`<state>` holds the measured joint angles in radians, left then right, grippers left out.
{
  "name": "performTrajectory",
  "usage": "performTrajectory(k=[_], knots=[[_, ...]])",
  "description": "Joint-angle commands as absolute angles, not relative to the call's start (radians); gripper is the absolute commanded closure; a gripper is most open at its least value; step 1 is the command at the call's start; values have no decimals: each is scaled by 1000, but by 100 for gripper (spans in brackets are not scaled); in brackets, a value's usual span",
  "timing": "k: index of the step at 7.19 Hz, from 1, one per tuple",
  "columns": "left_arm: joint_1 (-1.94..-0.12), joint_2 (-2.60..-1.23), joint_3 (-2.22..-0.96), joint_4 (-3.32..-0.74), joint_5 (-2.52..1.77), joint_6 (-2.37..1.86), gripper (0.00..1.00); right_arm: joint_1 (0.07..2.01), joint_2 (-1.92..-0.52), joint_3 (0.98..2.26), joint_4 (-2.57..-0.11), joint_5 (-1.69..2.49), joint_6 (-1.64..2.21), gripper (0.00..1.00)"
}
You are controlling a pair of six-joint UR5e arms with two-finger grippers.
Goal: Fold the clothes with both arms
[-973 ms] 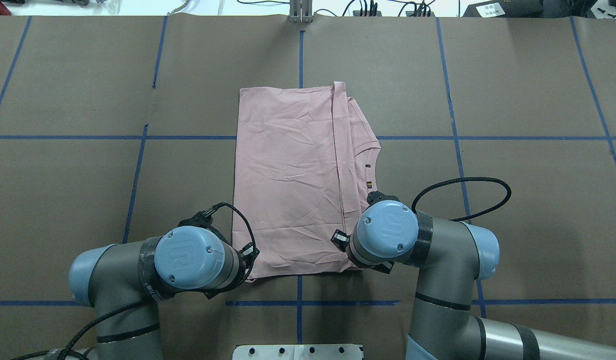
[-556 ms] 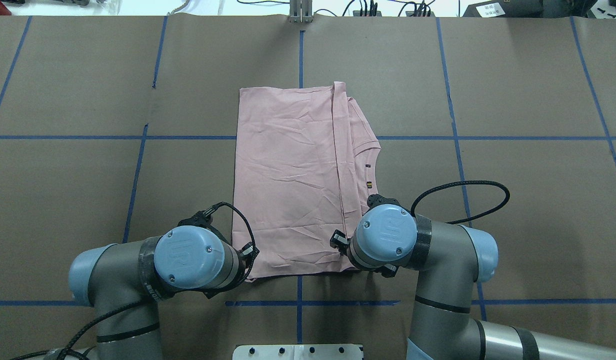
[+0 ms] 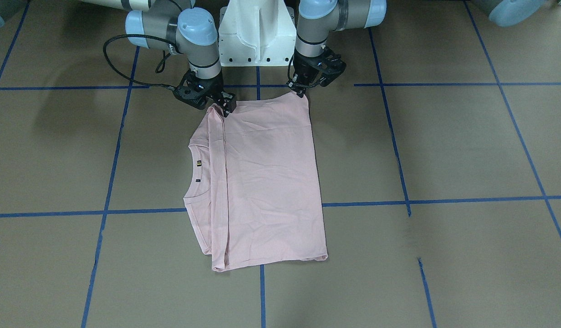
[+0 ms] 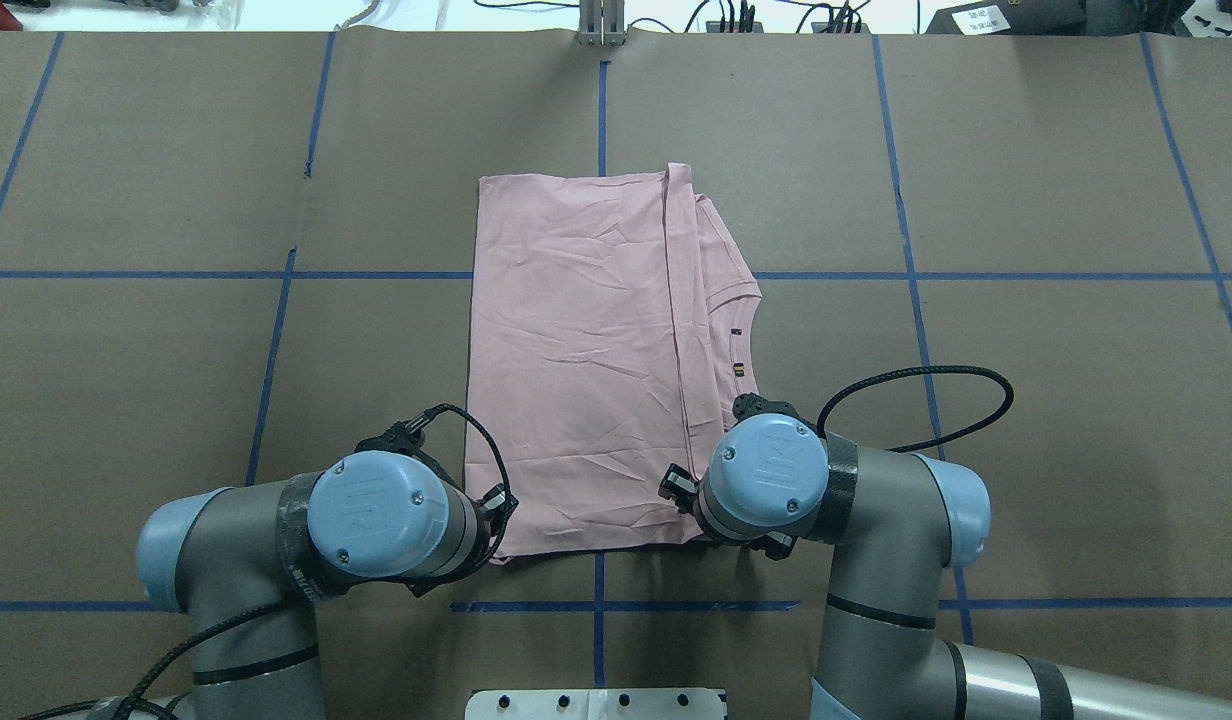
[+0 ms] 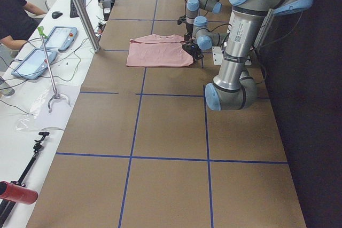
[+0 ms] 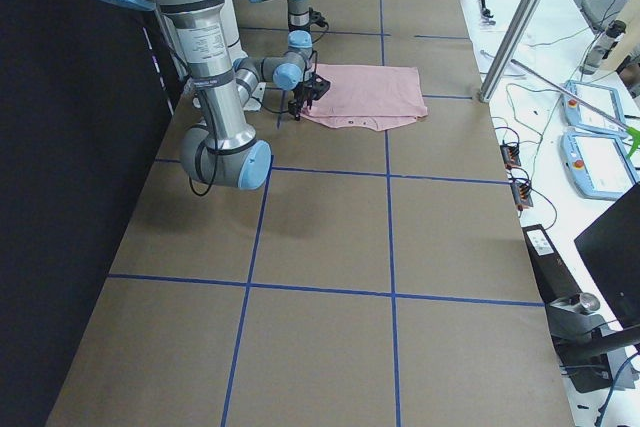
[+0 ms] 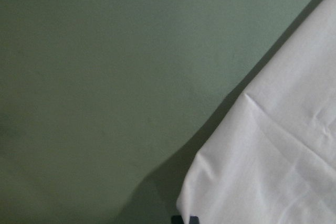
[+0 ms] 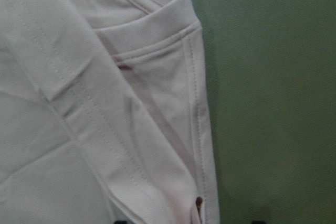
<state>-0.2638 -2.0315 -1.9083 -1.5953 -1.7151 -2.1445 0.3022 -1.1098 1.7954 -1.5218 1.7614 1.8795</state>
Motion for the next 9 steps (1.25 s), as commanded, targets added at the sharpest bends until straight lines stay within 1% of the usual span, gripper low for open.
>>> performTrajectory(k=[1,7,9], knots=[[-264,-2031,-1908,-1595,-1717,-2145,100,304,-1112,1798,-1522,1764,1875,100],[-264,-2031,-1908,-1595,-1717,-2145,100,311,-1109,1807,-1523,1766,1875,100],[-262,-2026,-1910,-1595,-1717,-2145,100,314,-1109,1831,-1517,1763,1884,100]])
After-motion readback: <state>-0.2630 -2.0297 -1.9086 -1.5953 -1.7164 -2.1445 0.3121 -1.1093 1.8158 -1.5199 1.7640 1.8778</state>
